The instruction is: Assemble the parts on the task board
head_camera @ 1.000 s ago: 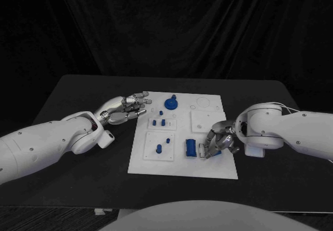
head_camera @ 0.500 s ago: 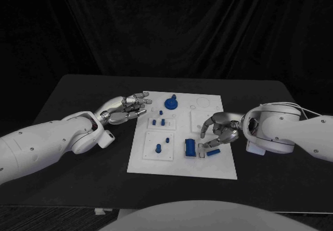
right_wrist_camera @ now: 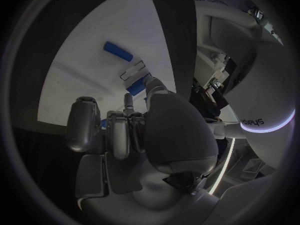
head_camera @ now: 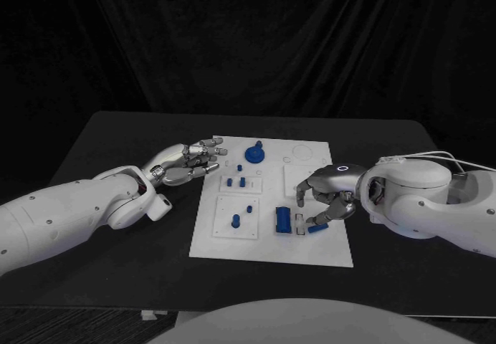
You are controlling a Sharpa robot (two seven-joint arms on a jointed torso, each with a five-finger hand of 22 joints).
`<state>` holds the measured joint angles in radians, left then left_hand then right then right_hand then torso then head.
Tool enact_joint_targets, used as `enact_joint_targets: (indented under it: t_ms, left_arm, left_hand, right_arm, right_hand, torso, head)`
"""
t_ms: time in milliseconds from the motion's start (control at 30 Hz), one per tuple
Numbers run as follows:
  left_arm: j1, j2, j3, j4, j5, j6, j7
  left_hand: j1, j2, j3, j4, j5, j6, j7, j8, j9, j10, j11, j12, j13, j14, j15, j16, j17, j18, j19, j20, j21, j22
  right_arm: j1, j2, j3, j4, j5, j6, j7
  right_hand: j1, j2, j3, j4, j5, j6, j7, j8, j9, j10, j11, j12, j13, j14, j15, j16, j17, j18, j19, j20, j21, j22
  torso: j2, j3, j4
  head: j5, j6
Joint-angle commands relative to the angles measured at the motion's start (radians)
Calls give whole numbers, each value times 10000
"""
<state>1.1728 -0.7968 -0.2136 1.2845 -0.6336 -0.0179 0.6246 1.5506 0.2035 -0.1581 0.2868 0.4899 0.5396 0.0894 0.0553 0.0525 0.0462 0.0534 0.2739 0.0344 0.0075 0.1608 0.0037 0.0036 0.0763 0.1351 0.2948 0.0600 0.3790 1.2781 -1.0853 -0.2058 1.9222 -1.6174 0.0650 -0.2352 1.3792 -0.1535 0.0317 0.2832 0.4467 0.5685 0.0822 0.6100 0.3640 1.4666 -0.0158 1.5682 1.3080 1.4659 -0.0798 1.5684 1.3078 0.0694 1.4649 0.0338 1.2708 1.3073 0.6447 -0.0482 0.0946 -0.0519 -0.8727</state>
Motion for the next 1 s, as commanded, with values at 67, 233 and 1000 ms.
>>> enact_joint_targets:
  t_ms: [67,233,1000]
  left_arm:
    - [-13,-7,10,44,87,74,123]
    - [-14,-26,10,57,87,74,126]
    - [-25,-80,10,85,87,115,138]
  left_hand:
    - [69,35,56,4,39,11,52,64,2,25,62,51,16,79,-3,9,11,-76,54,-14,56,27]
    - [69,35,56,4,39,11,52,64,2,25,62,51,16,79,-3,9,11,-76,54,-14,56,27]
    - [78,30,64,2,44,-6,58,63,0,34,71,71,18,83,1,10,12,-72,77,-13,69,52]
  right_arm:
    - [-28,7,0,156,-1317,1229,-673]
    - [-186,8,0,326,-1953,1387,-1131]
    - [-759,-89,-2,644,-3206,70,-1377]
  right_hand:
    - [-267,-118,-57,80,-737,325,46,60,-161,1042,114,26,2628,1049,145,24,2630,-111,84,92,133,1869]
    - [-611,-179,-103,97,-1447,829,7,145,-249,1042,100,26,2628,1049,134,24,2630,-115,103,101,207,1879]
    - [-238,-14,508,-35,1720,2168,48,-873,-860,1042,187,26,2628,1049,188,24,2630,-89,38,133,83,1836]
  torso:
    - [15,-8,18]
    - [18,-9,17]
    - [10,-10,11]
  head:
    - [15,1]
    - [-11,1]
    - [1,1]
